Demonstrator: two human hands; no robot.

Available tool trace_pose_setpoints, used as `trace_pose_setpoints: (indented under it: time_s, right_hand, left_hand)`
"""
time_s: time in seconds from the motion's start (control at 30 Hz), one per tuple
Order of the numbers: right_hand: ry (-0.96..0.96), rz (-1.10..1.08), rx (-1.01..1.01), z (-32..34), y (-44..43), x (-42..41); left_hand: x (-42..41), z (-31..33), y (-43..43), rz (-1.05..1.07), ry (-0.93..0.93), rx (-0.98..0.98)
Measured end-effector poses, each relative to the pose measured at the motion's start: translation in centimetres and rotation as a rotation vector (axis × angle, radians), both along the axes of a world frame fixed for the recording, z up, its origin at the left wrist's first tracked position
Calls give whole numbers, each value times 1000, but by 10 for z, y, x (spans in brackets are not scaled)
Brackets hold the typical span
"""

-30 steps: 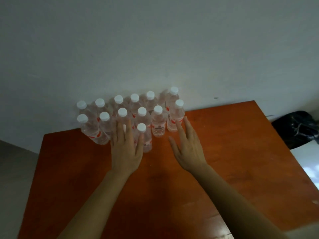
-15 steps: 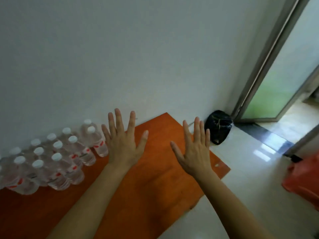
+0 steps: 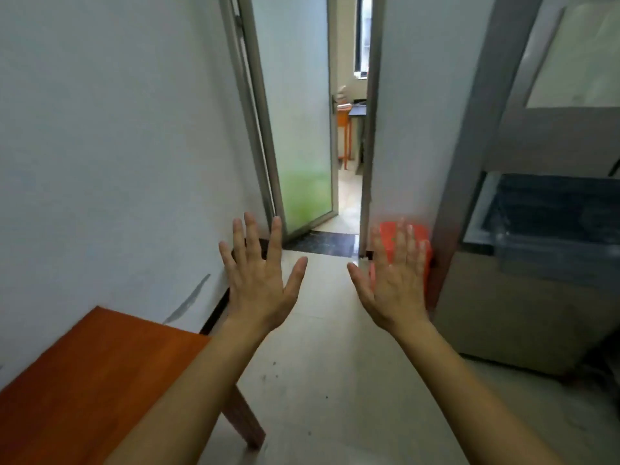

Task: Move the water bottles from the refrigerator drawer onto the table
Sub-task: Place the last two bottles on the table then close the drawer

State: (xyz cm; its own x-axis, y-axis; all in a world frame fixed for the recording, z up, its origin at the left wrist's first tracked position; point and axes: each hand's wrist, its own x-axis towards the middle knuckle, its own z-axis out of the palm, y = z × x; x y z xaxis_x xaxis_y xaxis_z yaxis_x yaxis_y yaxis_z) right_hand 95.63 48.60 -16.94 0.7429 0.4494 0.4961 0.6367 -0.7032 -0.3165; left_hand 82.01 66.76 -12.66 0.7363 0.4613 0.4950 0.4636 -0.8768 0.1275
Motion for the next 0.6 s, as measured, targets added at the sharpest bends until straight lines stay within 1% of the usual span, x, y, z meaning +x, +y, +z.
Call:
trace_pose_setpoints:
  time_s: [0.2,0.3,0.47,0.6]
  right_hand:
    - [39,-223,-33,-24,-111,96]
    - [39,-335,-97,-41,-161,152]
    - [127,-510,-204,-58,-249,237]
    - [167,-645,-221,-60,-319,288]
  left_hand:
    - [146,-29,-88,-328,14,-32]
    - [226,-50,-134,-466,36,-71]
    - [359,-73,-216,-616,176,-85]
    - [443,-80,-278,-752,296,-62]
